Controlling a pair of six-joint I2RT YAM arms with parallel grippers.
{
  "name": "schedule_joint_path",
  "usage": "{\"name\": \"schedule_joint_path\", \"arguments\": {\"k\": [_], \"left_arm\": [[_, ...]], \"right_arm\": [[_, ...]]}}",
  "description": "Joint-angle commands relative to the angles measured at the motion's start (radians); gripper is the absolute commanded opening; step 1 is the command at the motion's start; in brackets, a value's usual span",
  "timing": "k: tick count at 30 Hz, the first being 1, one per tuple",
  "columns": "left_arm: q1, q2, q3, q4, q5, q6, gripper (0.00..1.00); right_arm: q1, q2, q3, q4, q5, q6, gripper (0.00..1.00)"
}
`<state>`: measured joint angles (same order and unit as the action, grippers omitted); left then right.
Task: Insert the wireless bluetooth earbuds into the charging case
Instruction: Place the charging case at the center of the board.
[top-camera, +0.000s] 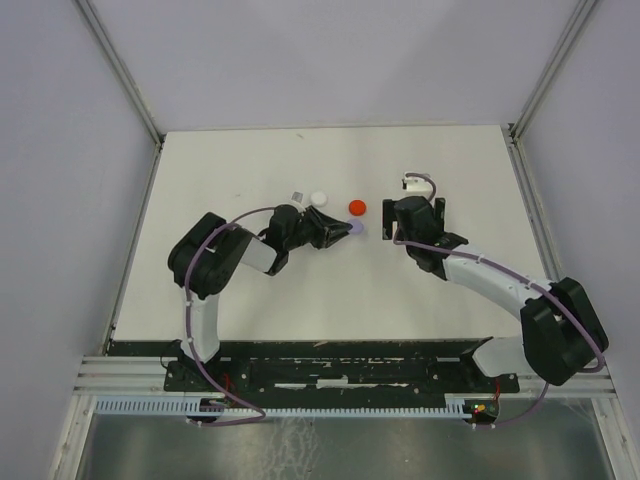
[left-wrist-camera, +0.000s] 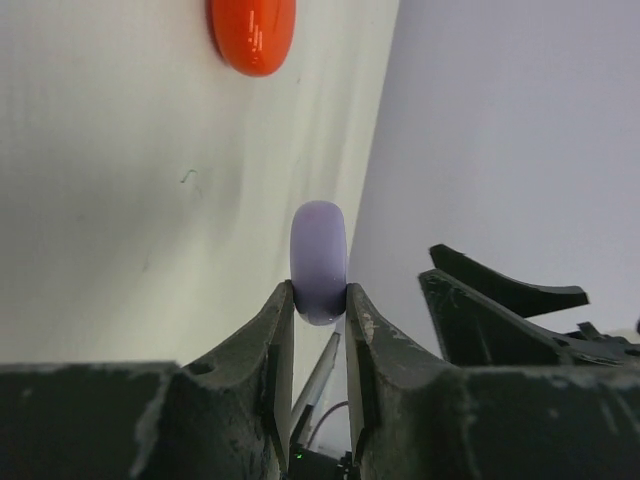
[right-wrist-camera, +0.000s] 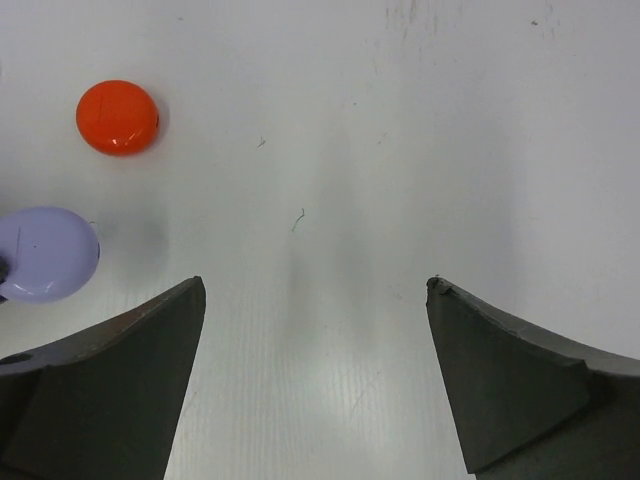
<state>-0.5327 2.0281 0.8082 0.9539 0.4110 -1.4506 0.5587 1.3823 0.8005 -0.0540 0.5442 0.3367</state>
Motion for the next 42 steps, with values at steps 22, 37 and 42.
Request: {"name": "schedule_joint_path", "arguments": {"k": [22,37,42], "left_arm": [[0.277,-0.167,-0.069,-0.24,-0.141,0.263,0.03],[0.335,-0.217,-0.133,-0.258,-0.175,0.289,0.08],[0.339,-0.225,-0.144,-0.285,-0.185,0.297,0.43]], "right_arm": [[-0.05,-0.112,-0.034,0.024,-0.03,0.011,1.0],[-0.054,-0.117,-0.038,0.022,-0.042,0.016,1.0],[-0.054,-0.119,-0.038,0.02,-0.049,0.017,1.0]]}}
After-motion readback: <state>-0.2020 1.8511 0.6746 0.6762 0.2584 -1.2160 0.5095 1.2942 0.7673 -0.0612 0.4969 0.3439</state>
